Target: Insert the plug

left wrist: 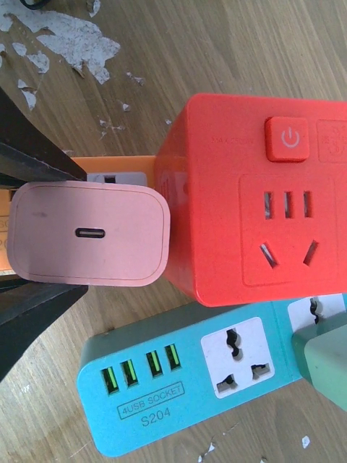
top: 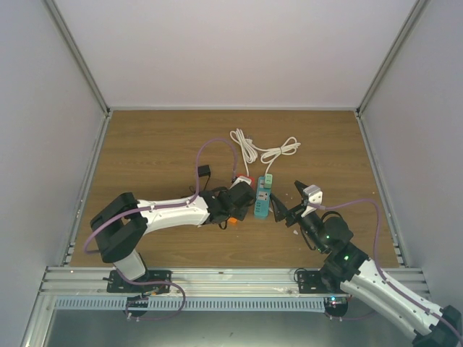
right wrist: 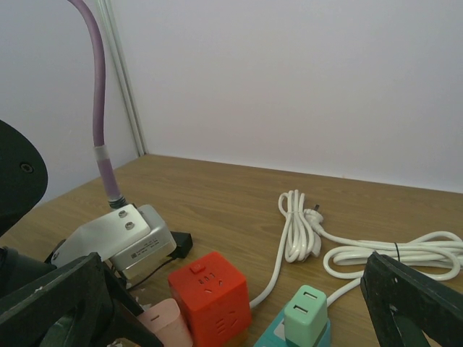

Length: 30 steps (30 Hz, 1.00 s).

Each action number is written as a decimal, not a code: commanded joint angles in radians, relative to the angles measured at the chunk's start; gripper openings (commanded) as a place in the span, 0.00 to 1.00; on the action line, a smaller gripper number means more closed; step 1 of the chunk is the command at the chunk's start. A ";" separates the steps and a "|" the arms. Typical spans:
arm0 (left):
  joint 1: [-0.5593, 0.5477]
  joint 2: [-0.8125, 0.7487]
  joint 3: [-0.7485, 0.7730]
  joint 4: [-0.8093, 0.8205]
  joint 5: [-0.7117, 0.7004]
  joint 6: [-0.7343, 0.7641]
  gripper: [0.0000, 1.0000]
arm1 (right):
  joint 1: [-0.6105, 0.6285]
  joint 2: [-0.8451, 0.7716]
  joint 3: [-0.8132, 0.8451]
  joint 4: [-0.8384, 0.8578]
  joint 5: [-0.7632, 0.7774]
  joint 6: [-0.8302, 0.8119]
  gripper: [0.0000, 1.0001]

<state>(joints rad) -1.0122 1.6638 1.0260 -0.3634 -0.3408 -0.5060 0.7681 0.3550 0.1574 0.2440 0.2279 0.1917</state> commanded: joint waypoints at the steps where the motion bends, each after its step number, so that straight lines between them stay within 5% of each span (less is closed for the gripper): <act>1: 0.020 0.055 -0.074 -0.025 0.088 -0.019 0.00 | -0.008 -0.009 -0.012 -0.006 0.013 0.009 0.99; 30: -0.009 0.116 -0.123 -0.045 0.029 -0.066 0.00 | -0.007 -0.022 -0.016 -0.011 0.015 0.010 0.99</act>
<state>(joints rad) -1.0164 1.6939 0.9661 -0.2516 -0.3569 -0.5438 0.7673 0.3454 0.1562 0.2375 0.2306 0.1921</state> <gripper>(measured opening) 0.270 0.995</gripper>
